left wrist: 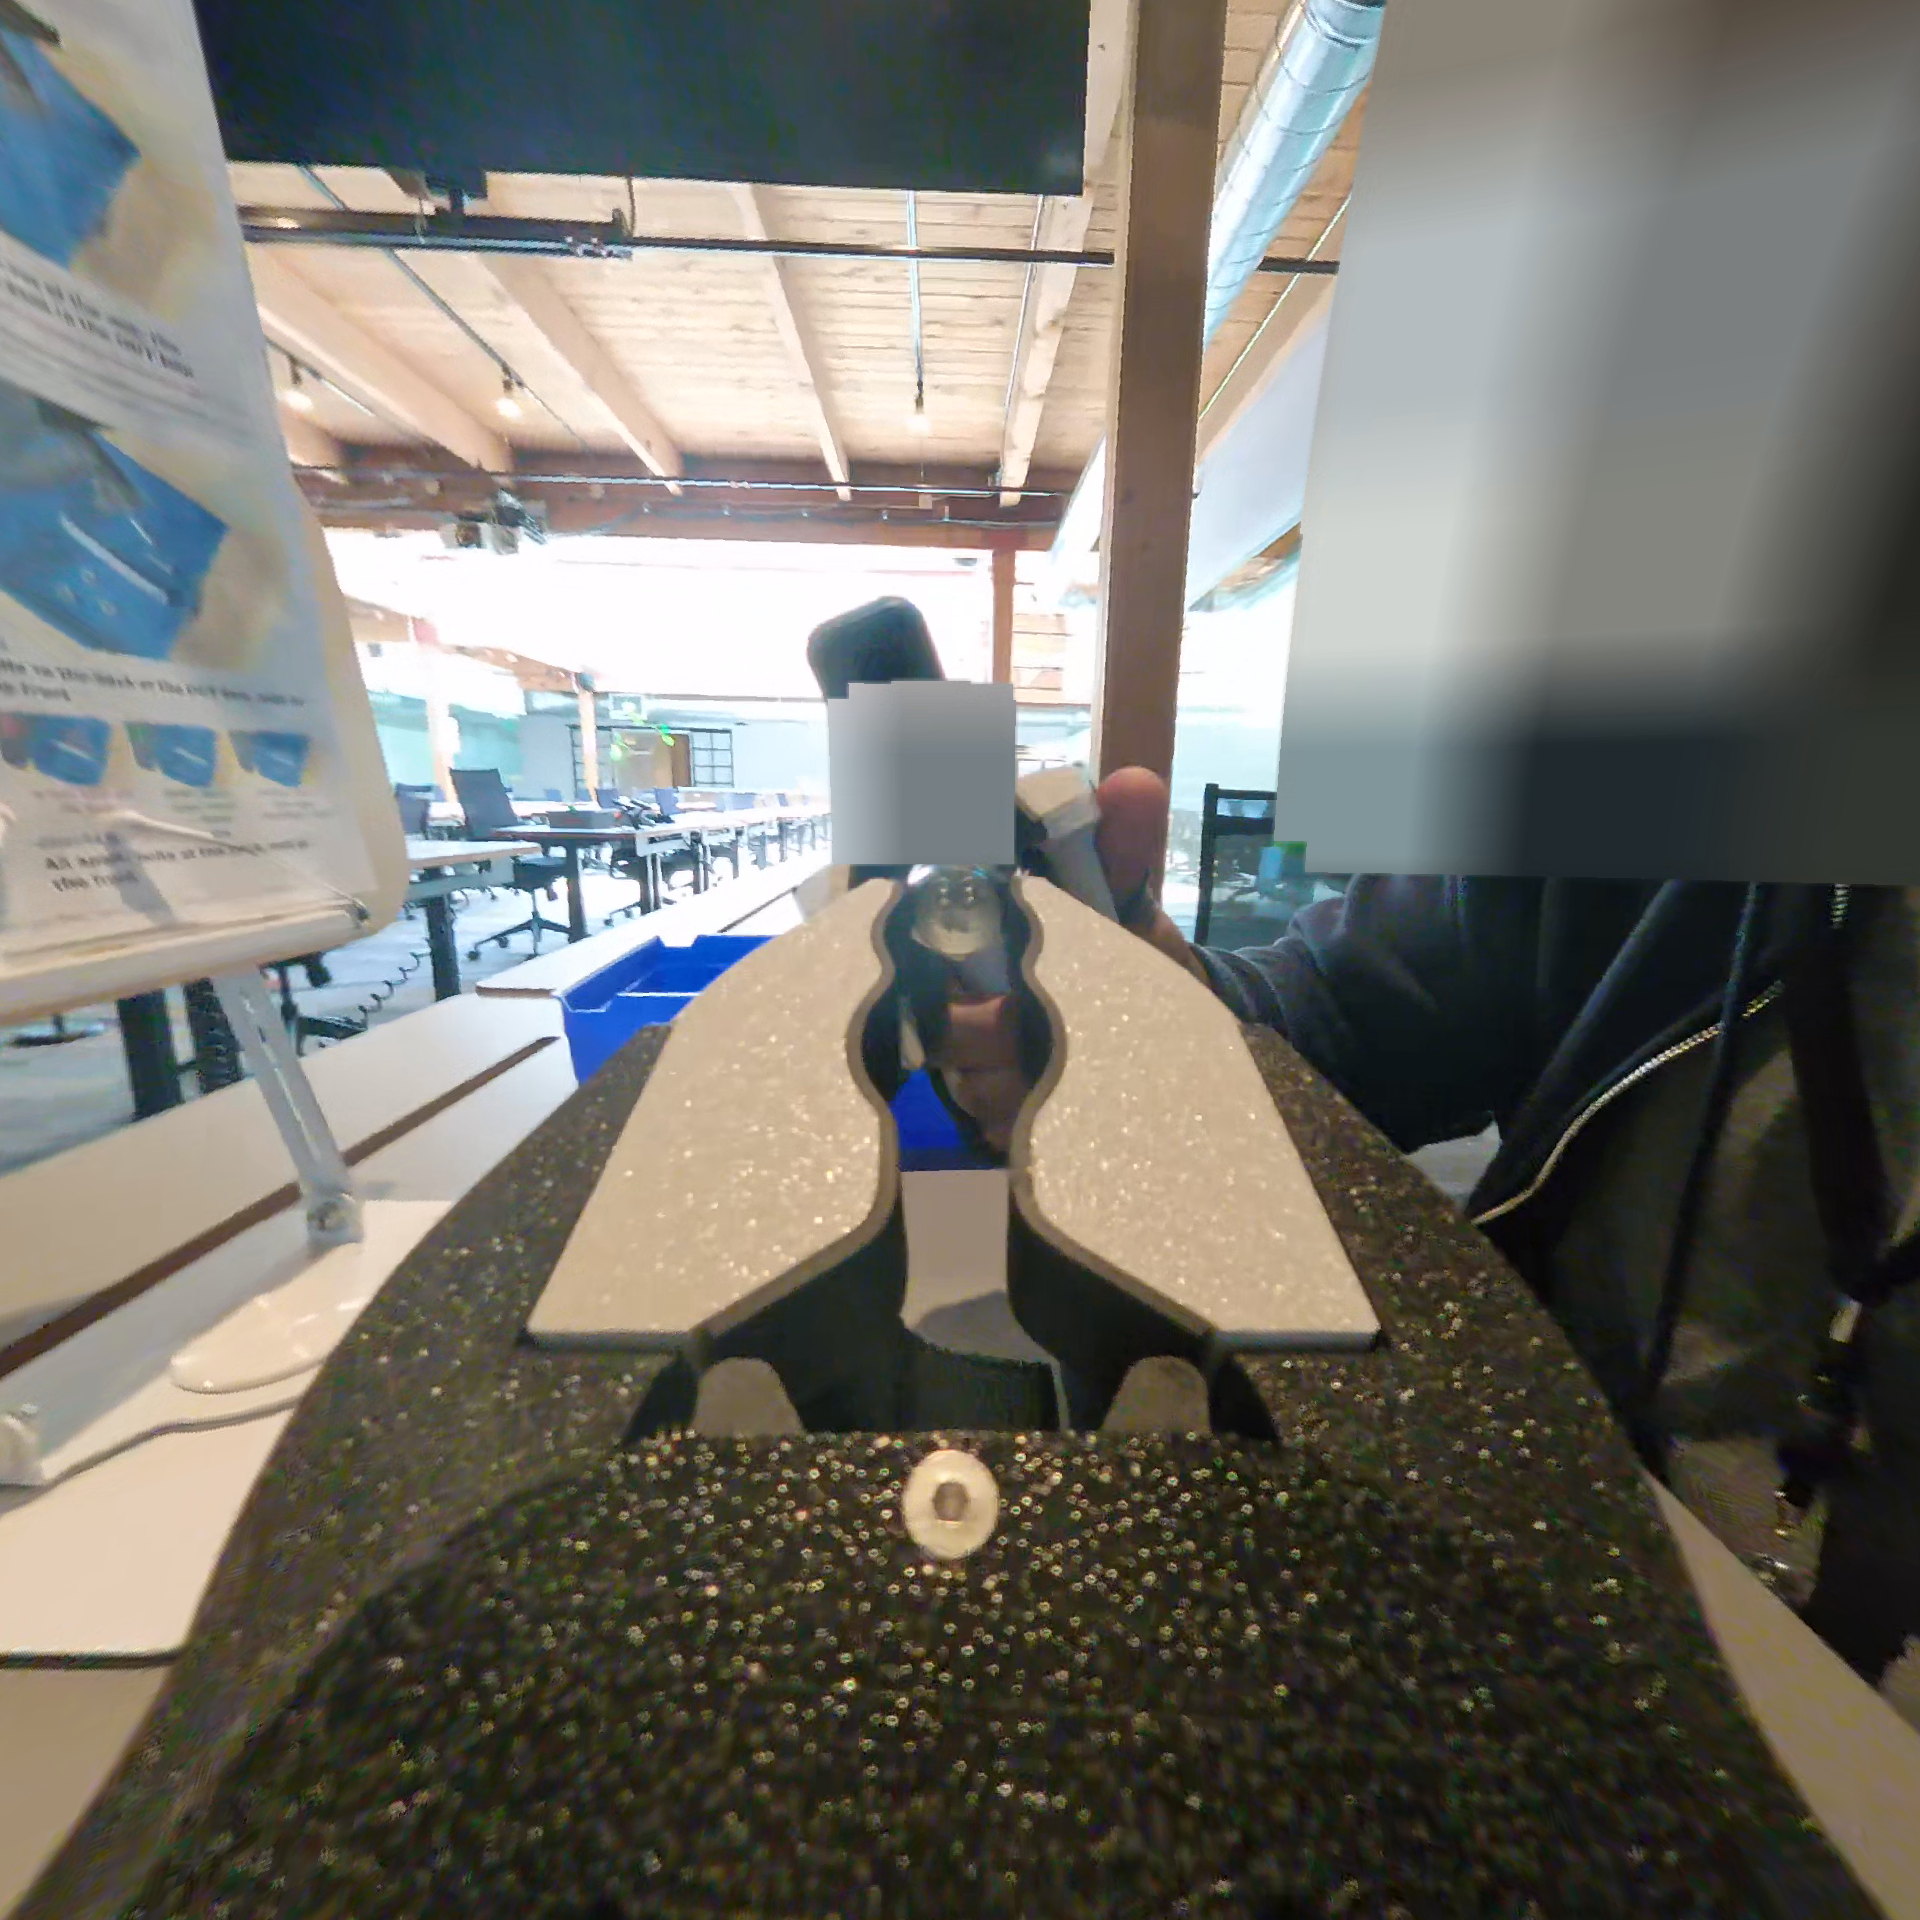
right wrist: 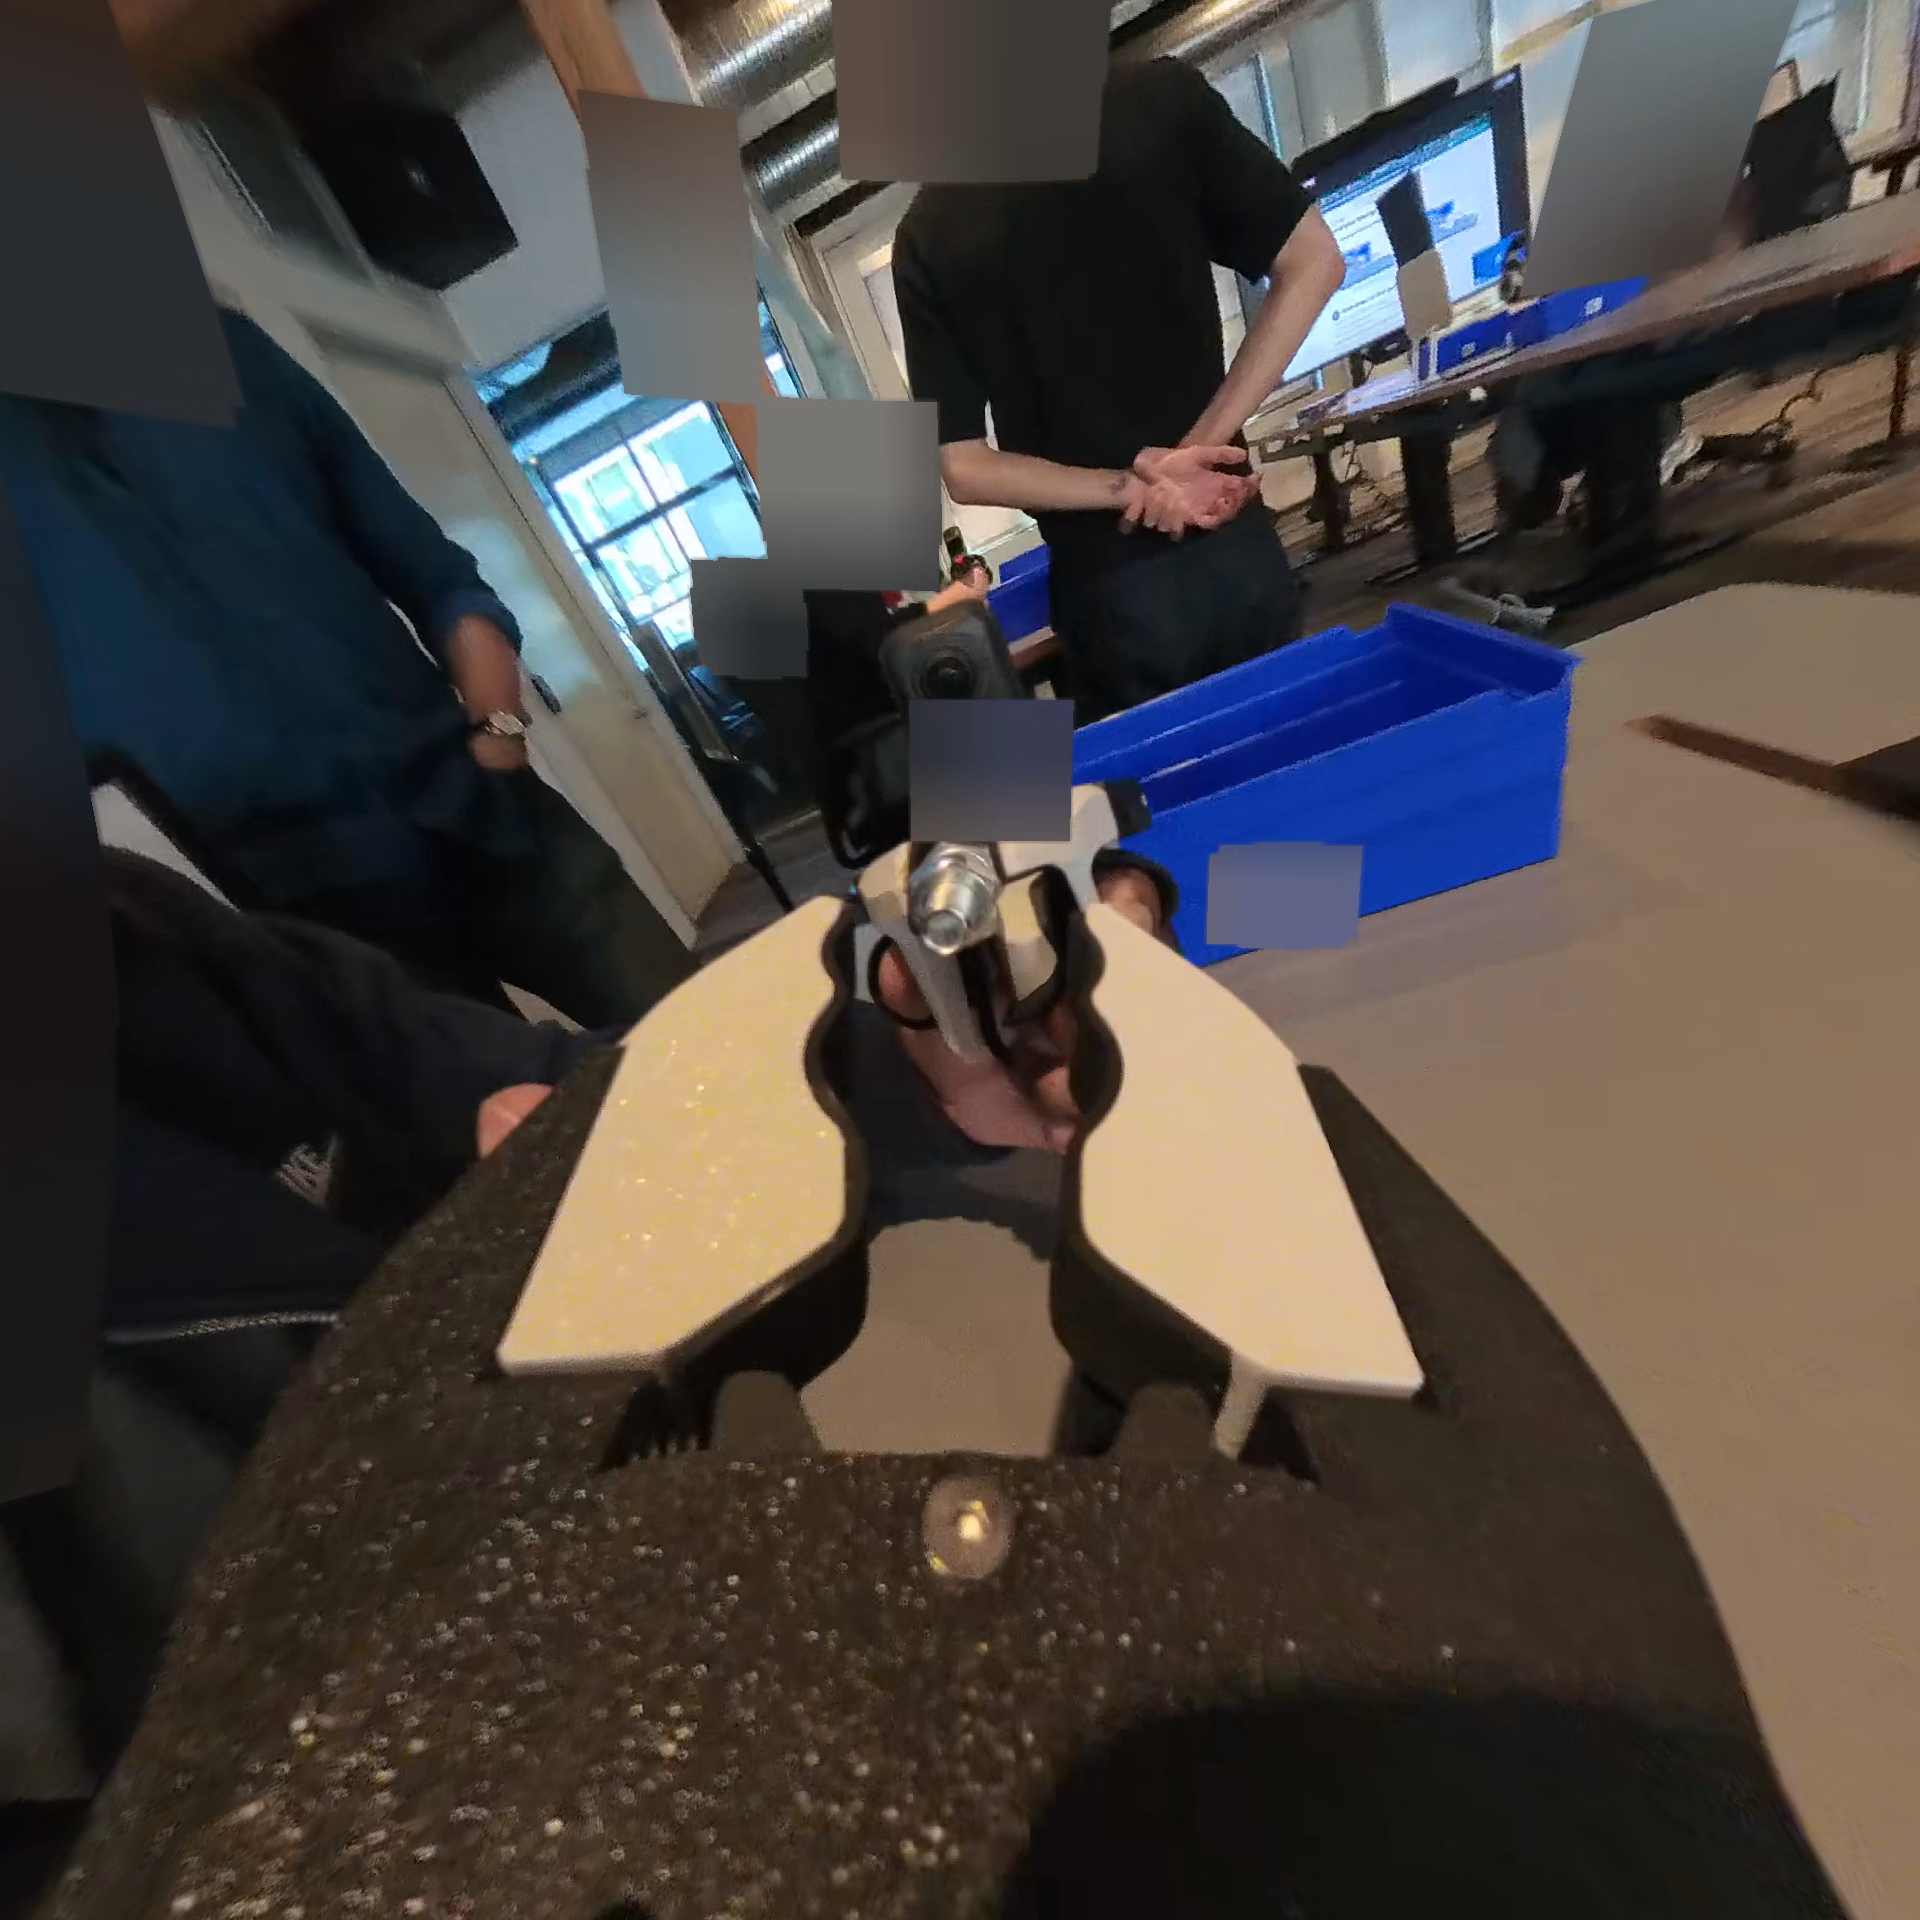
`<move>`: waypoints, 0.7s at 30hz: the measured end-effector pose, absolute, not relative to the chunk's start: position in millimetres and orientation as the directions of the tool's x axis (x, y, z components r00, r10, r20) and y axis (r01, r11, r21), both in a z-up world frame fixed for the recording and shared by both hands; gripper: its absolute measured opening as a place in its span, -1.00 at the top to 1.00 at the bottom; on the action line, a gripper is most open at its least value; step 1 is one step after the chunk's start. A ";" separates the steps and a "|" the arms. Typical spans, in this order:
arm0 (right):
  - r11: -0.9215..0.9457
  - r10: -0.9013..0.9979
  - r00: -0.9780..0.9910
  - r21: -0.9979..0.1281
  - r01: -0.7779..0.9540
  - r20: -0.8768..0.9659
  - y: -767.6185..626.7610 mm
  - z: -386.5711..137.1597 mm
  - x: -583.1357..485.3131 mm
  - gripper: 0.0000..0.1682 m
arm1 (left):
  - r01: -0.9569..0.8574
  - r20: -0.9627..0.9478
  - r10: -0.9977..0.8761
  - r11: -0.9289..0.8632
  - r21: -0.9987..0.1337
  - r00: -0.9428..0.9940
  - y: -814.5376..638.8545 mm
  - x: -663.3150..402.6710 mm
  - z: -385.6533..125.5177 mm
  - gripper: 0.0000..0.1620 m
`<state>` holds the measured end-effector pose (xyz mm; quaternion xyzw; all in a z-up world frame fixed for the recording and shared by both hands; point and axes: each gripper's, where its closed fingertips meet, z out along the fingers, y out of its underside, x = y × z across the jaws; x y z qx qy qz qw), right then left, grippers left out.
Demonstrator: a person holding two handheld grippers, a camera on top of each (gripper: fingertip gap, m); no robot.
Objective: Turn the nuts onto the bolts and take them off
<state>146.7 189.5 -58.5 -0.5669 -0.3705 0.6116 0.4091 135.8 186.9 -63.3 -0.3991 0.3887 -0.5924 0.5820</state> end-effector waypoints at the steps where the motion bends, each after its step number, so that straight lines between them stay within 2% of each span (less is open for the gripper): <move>1: -0.412 0.911 -0.026 -0.908 -0.080 -0.411 188.8 -59.4 145.8 0.58 | 0.383 0.009 -1.000 -0.007 -0.924 0.003 186.2 135.3 -62.1 0.80; 8: -0.633 0.773 -0.103 -0.770 -0.076 -0.626 182.4 -63.9 140.4 0.59 | 0.331 -0.077 -0.995 0.094 -0.939 0.063 183.5 139.7 -64.5 0.80; 12: -0.700 0.713 -0.119 -0.712 -0.062 -0.691 183.1 -66.5 140.9 0.60 | 0.258 -0.142 -0.986 0.159 -0.953 0.086 181.0 146.1 -70.7 0.80; 15: -0.689 0.724 -0.092 -0.724 -0.040 -0.684 182.8 -70.7 140.9 0.77 | 0.221 -0.166 -0.982 0.182 -0.958 0.090 180.0 150.2 -74.9 0.80; 21: -0.496 0.868 0.001 -0.868 -0.010 -0.496 184.5 -69.3 141.1 0.77 | 0.262 -0.084 -0.995 0.095 -0.960 0.054 181.9 150.5 -73.8 0.80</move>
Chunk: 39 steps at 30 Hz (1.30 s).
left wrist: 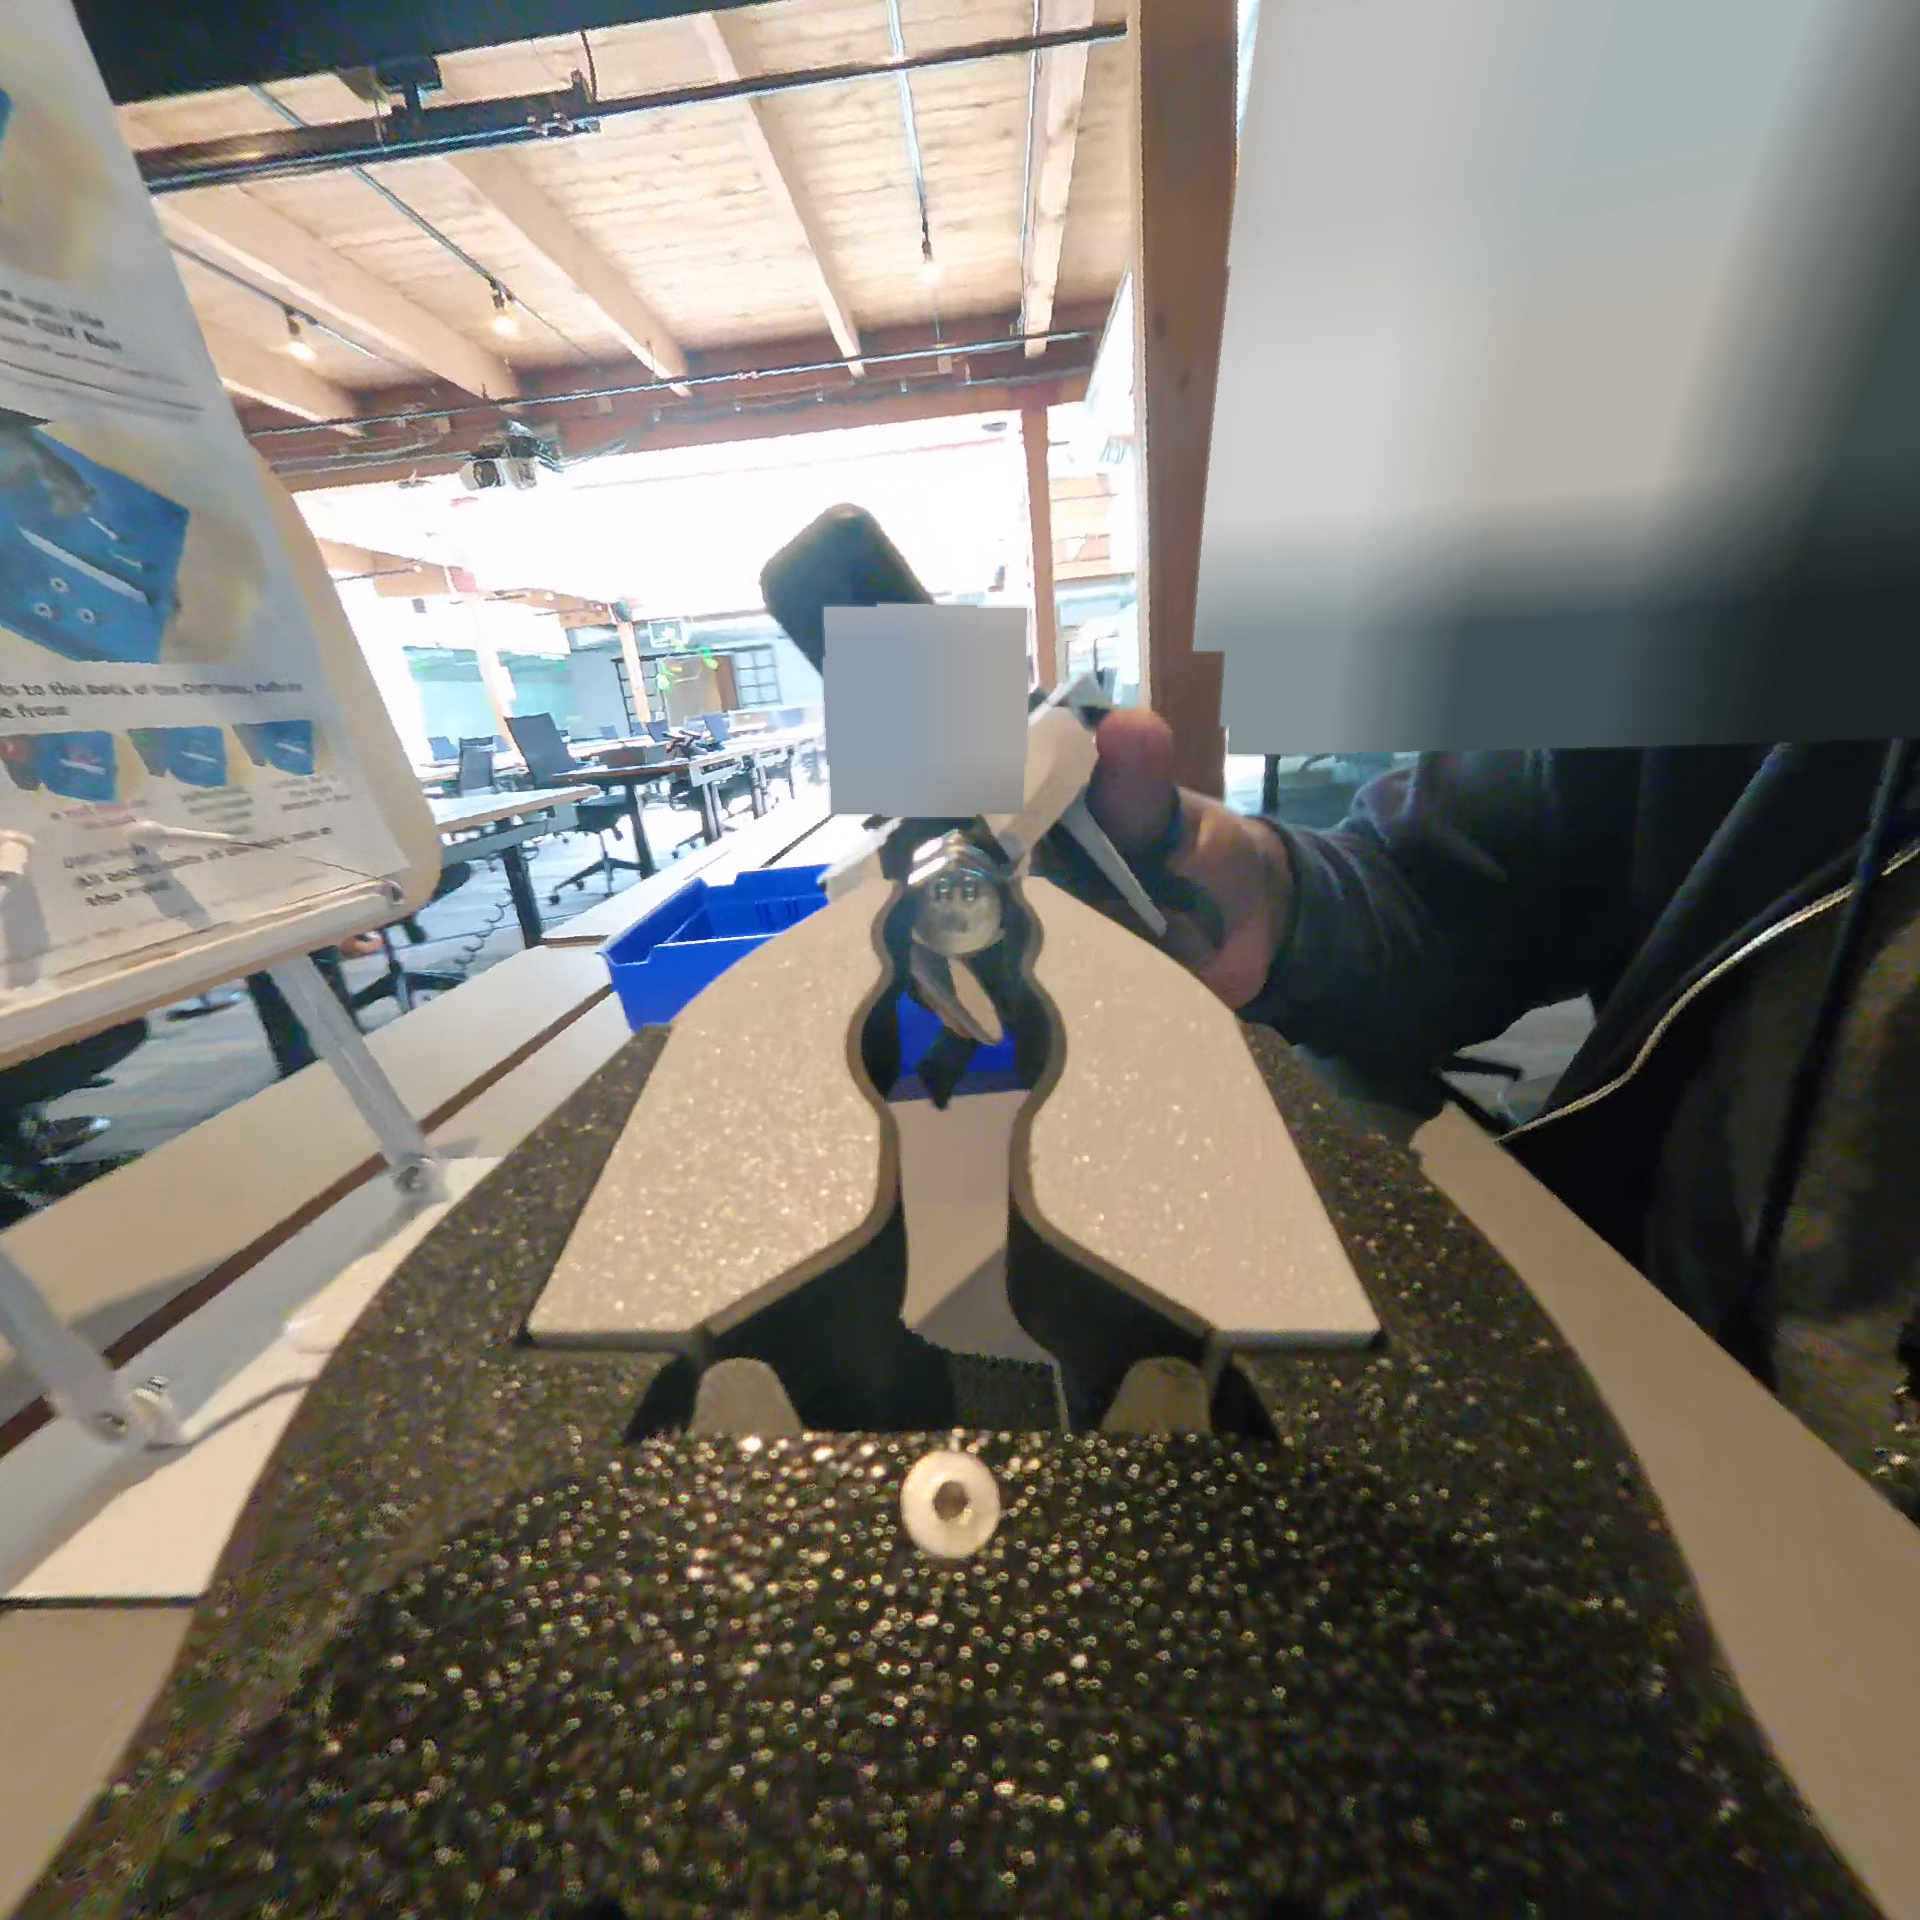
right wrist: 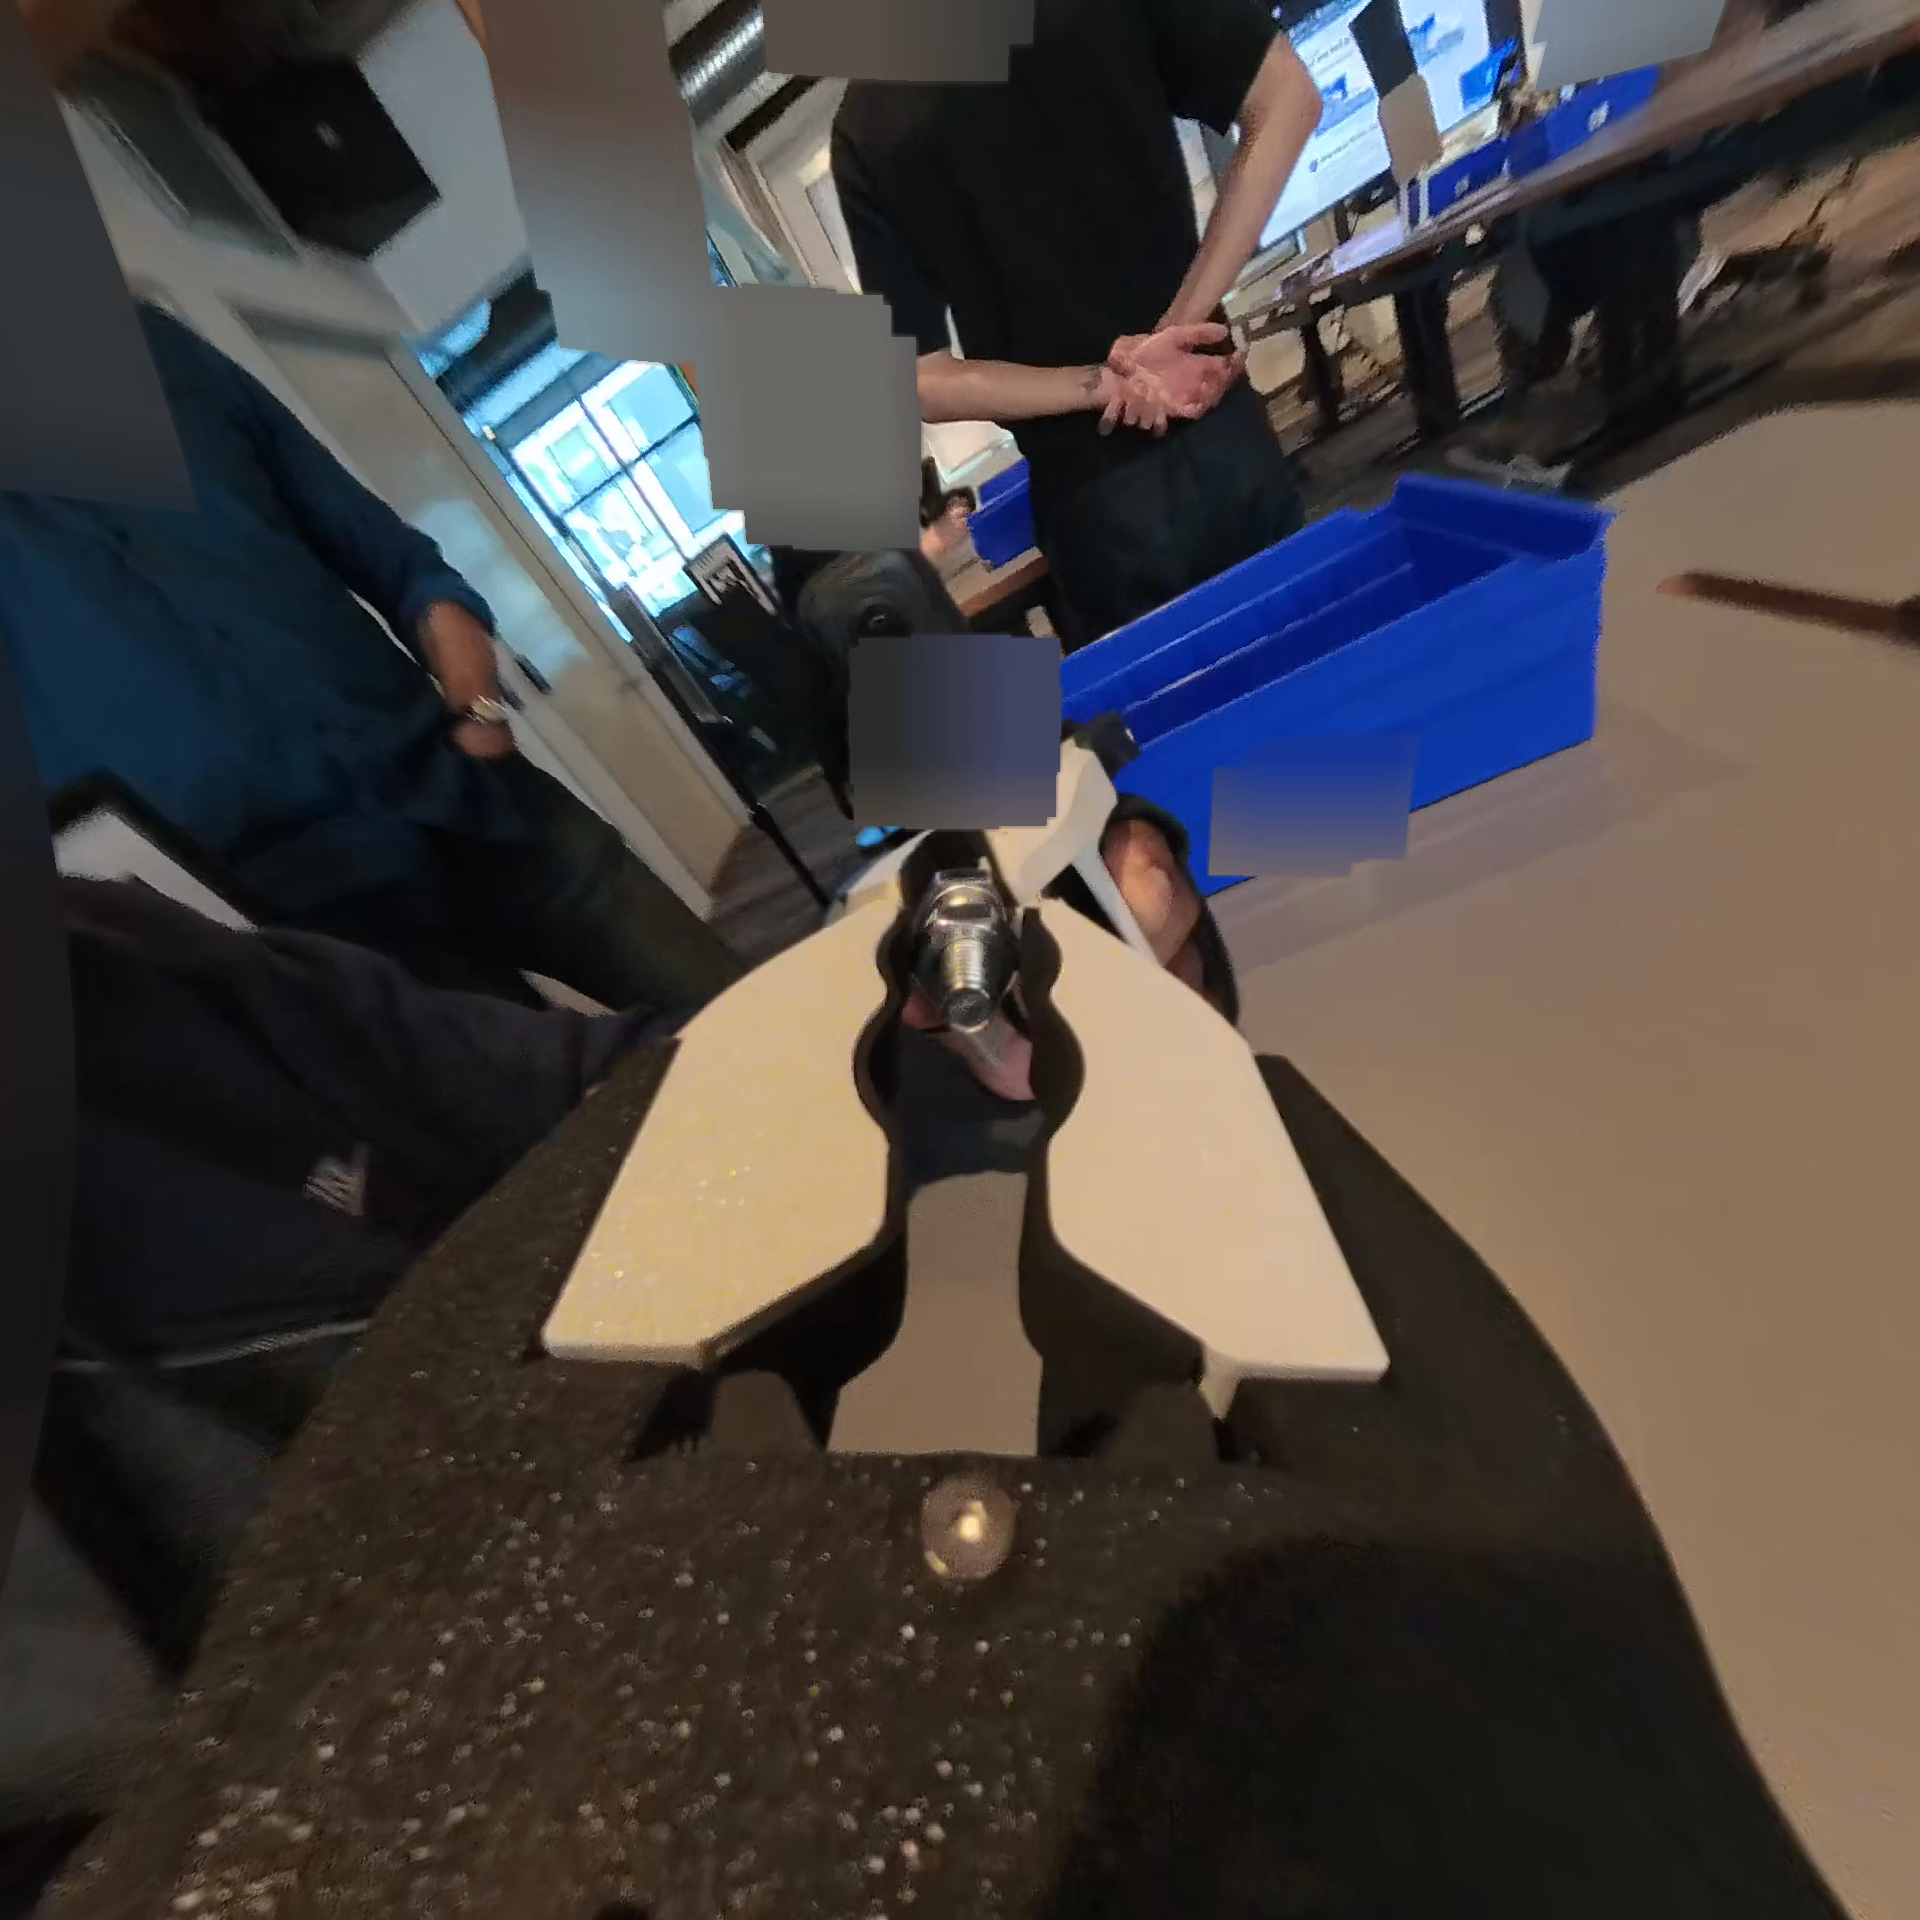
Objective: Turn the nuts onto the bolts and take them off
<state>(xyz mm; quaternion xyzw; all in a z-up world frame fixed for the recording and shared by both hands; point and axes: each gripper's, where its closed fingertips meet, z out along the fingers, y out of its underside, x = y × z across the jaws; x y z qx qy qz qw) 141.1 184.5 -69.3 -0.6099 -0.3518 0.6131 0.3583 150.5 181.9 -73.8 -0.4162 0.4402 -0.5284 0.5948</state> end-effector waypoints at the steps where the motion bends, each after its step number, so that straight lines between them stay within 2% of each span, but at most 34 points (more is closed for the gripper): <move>1: -0.440 0.898 0.017 -0.898 -0.001 -0.440 184.8 -68.9 141.1 0.78 | 0.279 -0.052 -0.998 0.060 -0.958 0.036 182.2 150.7 -73.0 0.80; 7: -0.012 0.991 0.130 -0.992 0.123 0.005 187.7 -73.0 142.0 0.78 | 0.325 0.157 -0.981 -0.185 -0.927 -0.112 185.3 151.8 -75.6 0.80; 11: 0.347 0.895 0.184 -0.894 0.284 0.406 188.1 -77.4 142.9 0.77 | 0.325 0.256 -0.944 -0.314 -0.892 -0.210 184.3 152.4 -77.1 0.80; 13: 0.402 0.857 0.201 -0.860 0.315 0.475 187.1 -75.9 142.8 0.77 | 0.336 0.243 -0.947 -0.303 -0.892 -0.209 183.7 152.1 -76.5 0.80; 16: 0.276 0.926 0.198 -0.935 0.221 0.321 183.5 -66.2 143.0 0.62 | 0.370 0.200 -0.961 -0.260 -0.892 -0.193 181.8 148.4 -69.9 0.80; 20: -0.086 0.986 0.152 -0.992 0.092 -0.071 186.8 -57.9 146.7 0.57 | 0.409 0.106 -0.991 -0.133 -0.903 -0.087 184.9 139.4 -61.8 0.80; 23: -0.410 0.912 0.019 -0.912 0.014 -0.409 181.9 -55.2 146.4 0.58 | 0.371 -0.013 -1.000 0.019 -0.928 0.018 183.2 139.2 -60.6 0.80; 26: -0.583 0.812 -0.049 -0.812 -0.013 -0.582 182.8 -58.3 147.3 0.63 | 0.321 -0.091 -0.993 0.112 -0.940 0.078 181.6 142.3 -61.9 0.80; 32: -0.587 0.809 -0.049 -0.810 0.002 -0.586 181.8 -63.2 146.0 0.81 | 0.298 -0.122 -0.988 0.146 -0.943 0.098 181.2 144.2 -63.9 0.80; 39: -0.362 0.932 0.020 -0.932 0.034 -0.362 182.0 -62.3 145.5 0.81 | 0.317 -0.053 -0.998 0.065 -0.946 0.046 182.0 143.6 -63.5 0.80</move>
